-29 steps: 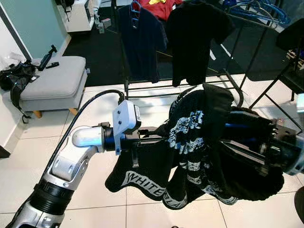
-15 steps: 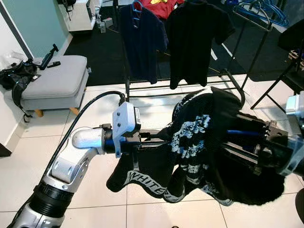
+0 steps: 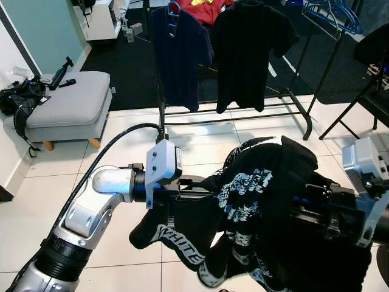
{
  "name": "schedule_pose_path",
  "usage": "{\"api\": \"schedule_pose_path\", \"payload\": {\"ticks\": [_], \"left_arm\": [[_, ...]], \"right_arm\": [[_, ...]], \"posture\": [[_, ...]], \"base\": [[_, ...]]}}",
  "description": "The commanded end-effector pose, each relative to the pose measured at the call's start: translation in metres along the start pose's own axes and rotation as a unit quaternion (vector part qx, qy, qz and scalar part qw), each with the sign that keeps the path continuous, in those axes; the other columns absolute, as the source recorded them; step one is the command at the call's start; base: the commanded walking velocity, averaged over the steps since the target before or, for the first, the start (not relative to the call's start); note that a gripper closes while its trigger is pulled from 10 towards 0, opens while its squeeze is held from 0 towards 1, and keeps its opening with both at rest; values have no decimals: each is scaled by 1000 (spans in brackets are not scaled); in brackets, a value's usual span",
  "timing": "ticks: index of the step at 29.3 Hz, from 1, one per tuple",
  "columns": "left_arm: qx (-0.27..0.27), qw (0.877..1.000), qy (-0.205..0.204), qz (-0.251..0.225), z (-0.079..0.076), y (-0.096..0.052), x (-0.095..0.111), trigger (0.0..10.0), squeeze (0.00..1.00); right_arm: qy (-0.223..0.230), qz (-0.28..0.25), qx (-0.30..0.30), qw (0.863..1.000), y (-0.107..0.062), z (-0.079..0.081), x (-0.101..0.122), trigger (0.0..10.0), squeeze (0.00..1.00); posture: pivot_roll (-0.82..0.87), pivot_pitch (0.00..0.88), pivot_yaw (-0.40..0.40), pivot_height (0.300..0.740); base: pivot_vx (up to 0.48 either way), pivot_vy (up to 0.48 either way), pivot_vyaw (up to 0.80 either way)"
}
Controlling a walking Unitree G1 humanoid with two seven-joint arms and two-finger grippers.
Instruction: Hang hanger
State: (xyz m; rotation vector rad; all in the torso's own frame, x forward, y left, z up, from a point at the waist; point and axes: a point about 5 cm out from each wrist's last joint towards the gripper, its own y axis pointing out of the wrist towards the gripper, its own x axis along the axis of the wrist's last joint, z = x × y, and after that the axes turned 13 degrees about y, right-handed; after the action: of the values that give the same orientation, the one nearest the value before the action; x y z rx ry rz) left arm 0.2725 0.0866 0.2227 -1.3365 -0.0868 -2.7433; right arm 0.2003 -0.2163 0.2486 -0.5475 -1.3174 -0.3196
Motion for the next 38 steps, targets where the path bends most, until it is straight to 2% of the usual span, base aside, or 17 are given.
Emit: {"api": "schedule_pose_path", "payload": {"ticks": [1,2,9,22,23,25,26,33,35,36,37,38], "left_arm": [[5,998,29,-48,4,6,19,10000,0],[3,998,29,-50,4,6,19,10000,0],[-22,997,21,-75,-3,11,27,10000,0],[-27,997,11,-73,-5,12,26,10000,0],[-19,997,-2,-78,-2,11,26,10000,435],[-14,997,-11,-81,-1,11,26,10000,435],[-12,996,-22,-86,0,10,26,10000,1000],[22,996,-11,-81,9,4,23,10000,1000],[35,997,-4,-63,16,-7,19,10000,1000],[35,997,-4,-63,16,-7,19,10000,1000],[50,998,2,-46,26,-22,17,10000,1000],[50,998,2,-46,26,-22,17,10000,1000]], "right_arm": [[16,24,36,999,9,8,-9,549,0],[15,25,32,999,8,7,-10,0,0],[17,26,35,999,8,7,-9,0,0],[19,24,19,999,11,3,-16,0,0],[19,23,17,999,11,2,-16,0,0],[19,22,16,999,12,2,-16,0,0],[18,20,15,1000,12,2,-16,0,0],[17,9,13,1000,11,1,-14,0,0],[17,1,12,1000,10,1,-12,0,0],[17,1,12,1000,10,1,-12,0,0],[18,-1,9,1000,8,0,-12,0,0],[18,-1,9,1000,8,0,-12,0,0]], "posture": [[-93,167,43,740],[-93,167,43,740],[-94,166,42,740],[-94,166,42,740],[-89,166,44,740],[-89,166,44,740],[-88,165,44,740],[-90,163,45,740],[-95,160,45,740],[-95,160,45,740],[-98,160,45,740],[-98,160,45,740]], "base": [[0,0,0],[0,0,0],[0,0,0],[0,0,0],[0,0,0],[0,0,0],[0,0,0],[0,0,0],[0,0,0],[0,0,0],[0,0,0],[0,0,0]]}}
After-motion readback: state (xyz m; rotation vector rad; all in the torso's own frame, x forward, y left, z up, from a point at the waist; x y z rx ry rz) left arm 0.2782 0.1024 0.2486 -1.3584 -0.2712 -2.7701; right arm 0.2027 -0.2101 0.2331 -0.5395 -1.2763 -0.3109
